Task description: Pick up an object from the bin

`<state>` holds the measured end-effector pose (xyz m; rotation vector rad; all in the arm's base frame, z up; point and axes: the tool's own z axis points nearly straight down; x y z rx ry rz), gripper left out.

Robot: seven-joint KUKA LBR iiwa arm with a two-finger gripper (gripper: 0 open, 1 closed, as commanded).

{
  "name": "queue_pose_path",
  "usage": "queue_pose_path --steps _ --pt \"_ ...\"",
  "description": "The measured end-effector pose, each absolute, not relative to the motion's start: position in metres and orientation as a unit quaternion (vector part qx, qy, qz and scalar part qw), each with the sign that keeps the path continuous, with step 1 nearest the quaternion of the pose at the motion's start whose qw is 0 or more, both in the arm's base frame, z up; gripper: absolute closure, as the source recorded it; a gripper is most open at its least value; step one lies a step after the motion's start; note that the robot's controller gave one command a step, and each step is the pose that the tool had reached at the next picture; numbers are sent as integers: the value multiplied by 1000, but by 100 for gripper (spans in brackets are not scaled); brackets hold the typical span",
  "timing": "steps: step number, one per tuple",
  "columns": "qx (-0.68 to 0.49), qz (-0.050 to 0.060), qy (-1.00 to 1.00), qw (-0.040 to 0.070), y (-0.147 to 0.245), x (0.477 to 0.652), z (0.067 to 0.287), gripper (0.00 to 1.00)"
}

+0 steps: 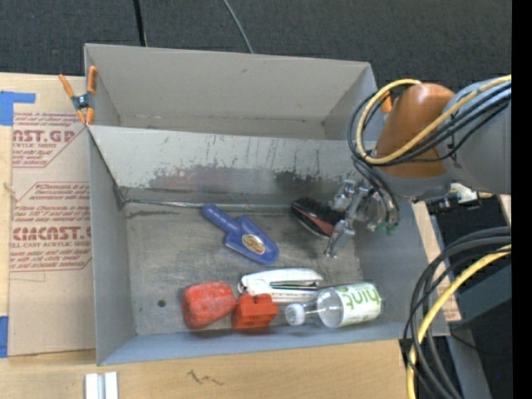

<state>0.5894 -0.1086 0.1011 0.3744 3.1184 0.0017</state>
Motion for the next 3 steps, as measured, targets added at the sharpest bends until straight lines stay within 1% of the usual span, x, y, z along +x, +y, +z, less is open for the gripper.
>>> queue_pose_path --steps 1,2,3 --pt "119 0 993 2 -109 590 107 100" --pt "119 1 993 -1 -108 589 113 100" --pt "119 1 993 -4 -108 587 129 100"
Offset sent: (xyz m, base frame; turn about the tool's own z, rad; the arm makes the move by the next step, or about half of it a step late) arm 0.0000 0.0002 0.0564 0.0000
